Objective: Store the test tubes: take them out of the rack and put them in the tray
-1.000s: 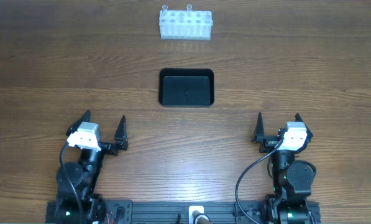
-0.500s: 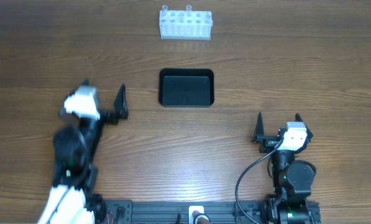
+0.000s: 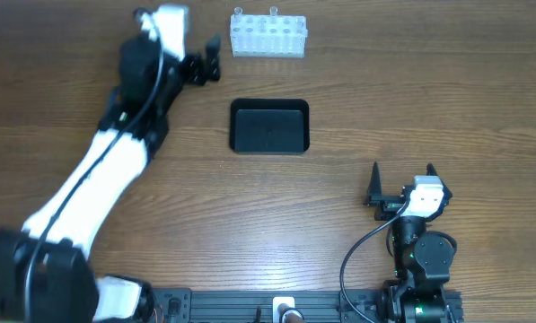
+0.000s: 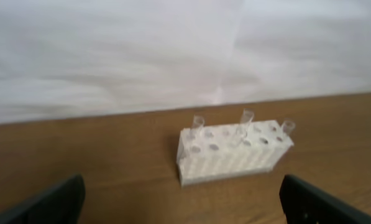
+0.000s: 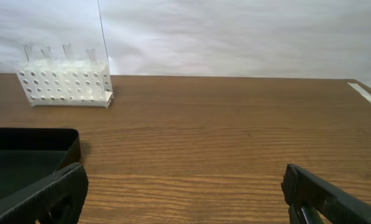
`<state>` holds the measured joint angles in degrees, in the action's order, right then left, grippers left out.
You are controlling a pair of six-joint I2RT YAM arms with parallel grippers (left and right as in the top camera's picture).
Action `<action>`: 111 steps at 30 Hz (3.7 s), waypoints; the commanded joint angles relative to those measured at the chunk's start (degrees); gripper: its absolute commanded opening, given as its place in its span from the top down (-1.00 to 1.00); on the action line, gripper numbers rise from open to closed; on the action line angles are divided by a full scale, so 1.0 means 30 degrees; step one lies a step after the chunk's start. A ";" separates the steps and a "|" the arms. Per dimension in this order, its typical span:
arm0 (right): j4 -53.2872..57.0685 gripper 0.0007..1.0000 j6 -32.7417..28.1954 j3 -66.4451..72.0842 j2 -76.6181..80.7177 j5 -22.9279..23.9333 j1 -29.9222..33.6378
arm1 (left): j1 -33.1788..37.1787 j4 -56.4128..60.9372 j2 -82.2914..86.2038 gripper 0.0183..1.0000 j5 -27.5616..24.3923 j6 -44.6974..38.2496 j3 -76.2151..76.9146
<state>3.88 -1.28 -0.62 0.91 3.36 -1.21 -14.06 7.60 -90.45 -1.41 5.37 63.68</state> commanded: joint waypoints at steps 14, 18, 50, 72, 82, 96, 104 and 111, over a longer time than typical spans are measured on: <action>0.0058 -0.98 0.0131 0.0109 -0.0211 -0.0109 -0.0087 | -0.0576 -0.4116 -0.9996 -1.00 0.0648 -0.0138 1.1380; 0.0058 -0.98 0.0131 0.0109 -0.0211 -0.0109 -0.0087 | -0.0641 -0.4044 -1.1227 -1.00 0.0889 0.0007 1.2007; 0.0058 -0.99 0.0131 0.0109 -0.0211 -0.0109 -0.0087 | -0.0991 -0.2433 -1.4440 -0.46 0.0998 0.0350 1.3325; 0.0058 -0.99 0.0124 0.0109 -0.0211 -0.0109 -0.0087 | -0.1246 -0.2288 -1.4498 0.34 0.0998 0.0350 1.3427; 0.0058 -0.99 0.0131 0.0109 -0.0211 -0.0109 -0.0087 | -0.1319 -0.2280 -1.4498 0.58 0.0998 0.0350 1.3427; 0.0058 -0.99 0.0131 0.0109 -0.0211 -0.0109 -0.0087 | -0.1333 -0.2229 -1.4498 0.83 0.1005 0.0350 1.3427; 0.0058 -0.98 0.0131 0.0109 -0.0211 -0.0109 -0.0087 | -0.1355 -0.2178 -1.4222 0.86 0.1013 0.0255 1.3427; 0.0058 -0.99 0.0131 0.0109 -0.0211 -0.0109 -0.0087 | -0.1399 -0.2171 -1.2444 0.88 0.1311 -0.0233 1.3427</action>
<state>3.86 -1.30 -0.62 0.91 3.36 -1.21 -18.00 0.64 -132.60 1.69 5.76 102.02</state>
